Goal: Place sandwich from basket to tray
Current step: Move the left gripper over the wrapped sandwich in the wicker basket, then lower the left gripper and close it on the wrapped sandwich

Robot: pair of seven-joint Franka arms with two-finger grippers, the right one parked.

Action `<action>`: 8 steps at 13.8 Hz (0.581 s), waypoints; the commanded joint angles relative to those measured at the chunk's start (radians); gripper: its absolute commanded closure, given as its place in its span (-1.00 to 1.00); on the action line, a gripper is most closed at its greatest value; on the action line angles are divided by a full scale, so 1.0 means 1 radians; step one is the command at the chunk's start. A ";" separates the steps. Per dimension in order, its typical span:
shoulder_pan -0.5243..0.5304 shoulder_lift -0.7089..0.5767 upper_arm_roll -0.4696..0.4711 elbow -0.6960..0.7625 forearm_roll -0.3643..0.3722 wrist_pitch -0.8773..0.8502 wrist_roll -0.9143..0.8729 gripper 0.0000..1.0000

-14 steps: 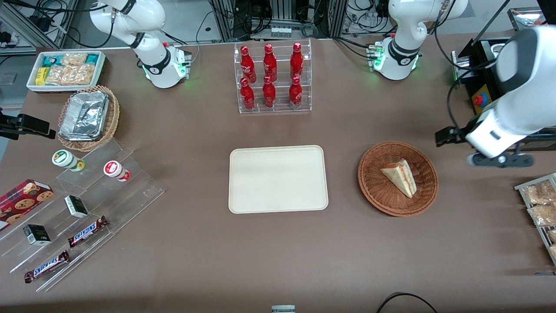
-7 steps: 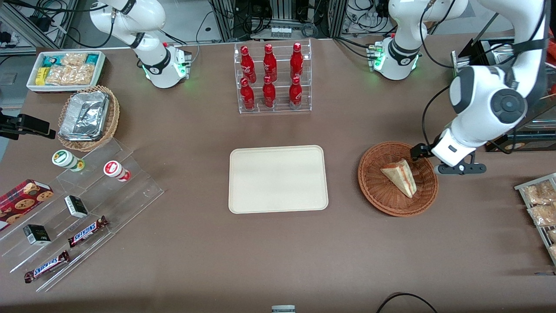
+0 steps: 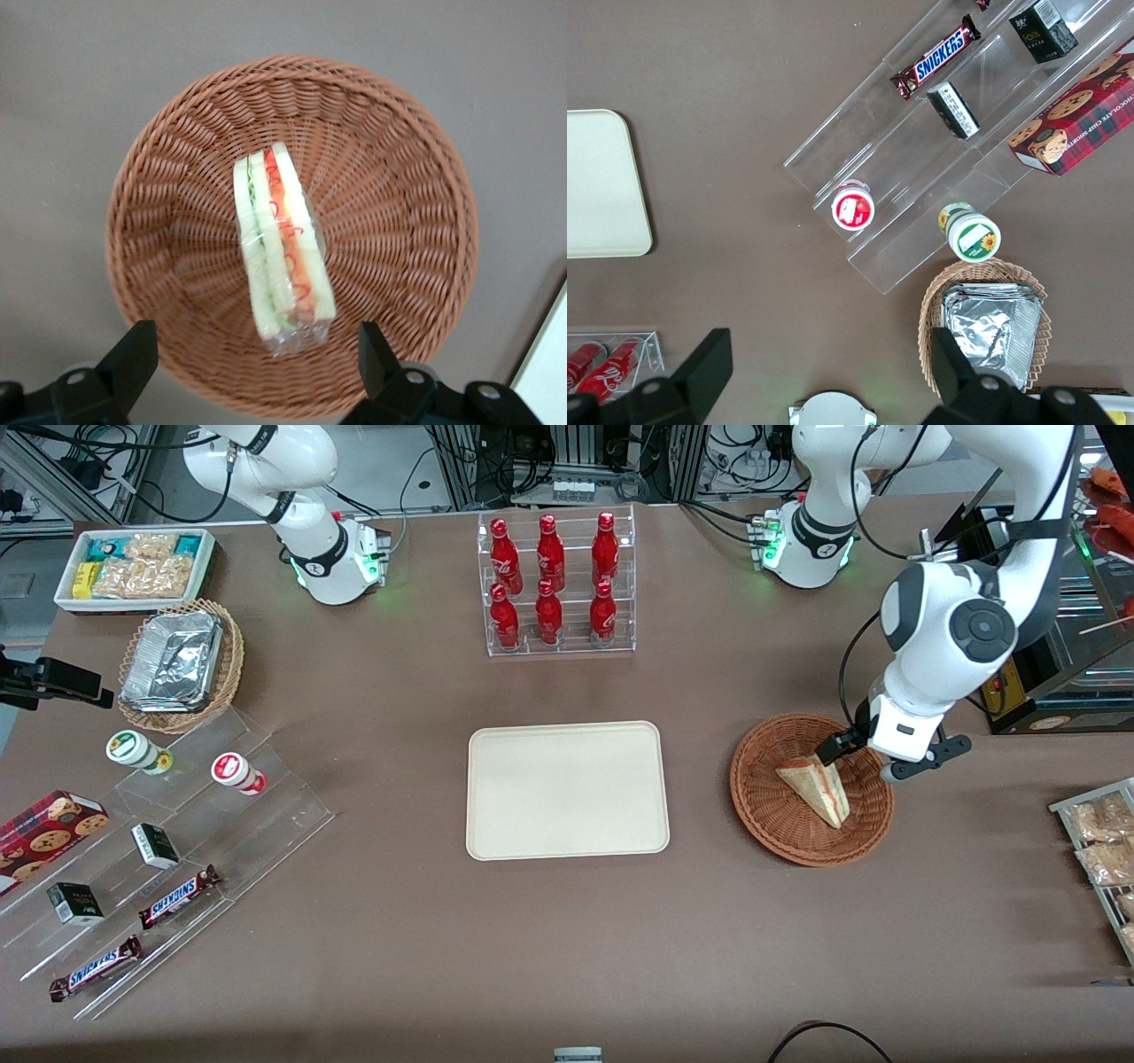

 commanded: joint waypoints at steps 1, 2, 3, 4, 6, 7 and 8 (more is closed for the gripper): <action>-0.012 -0.043 0.004 -0.095 -0.002 0.133 -0.204 -1.00; -0.012 -0.037 0.004 -0.098 -0.002 0.153 -0.295 -1.00; -0.028 -0.031 0.004 -0.096 -0.003 0.158 -0.373 -1.00; -0.036 -0.018 0.004 -0.096 -0.003 0.167 -0.421 -1.00; -0.038 0.001 0.004 -0.096 -0.003 0.201 -0.492 -1.00; -0.038 0.014 0.004 -0.096 -0.003 0.211 -0.516 -1.00; -0.039 0.024 0.004 -0.095 0.003 0.213 -0.515 -1.00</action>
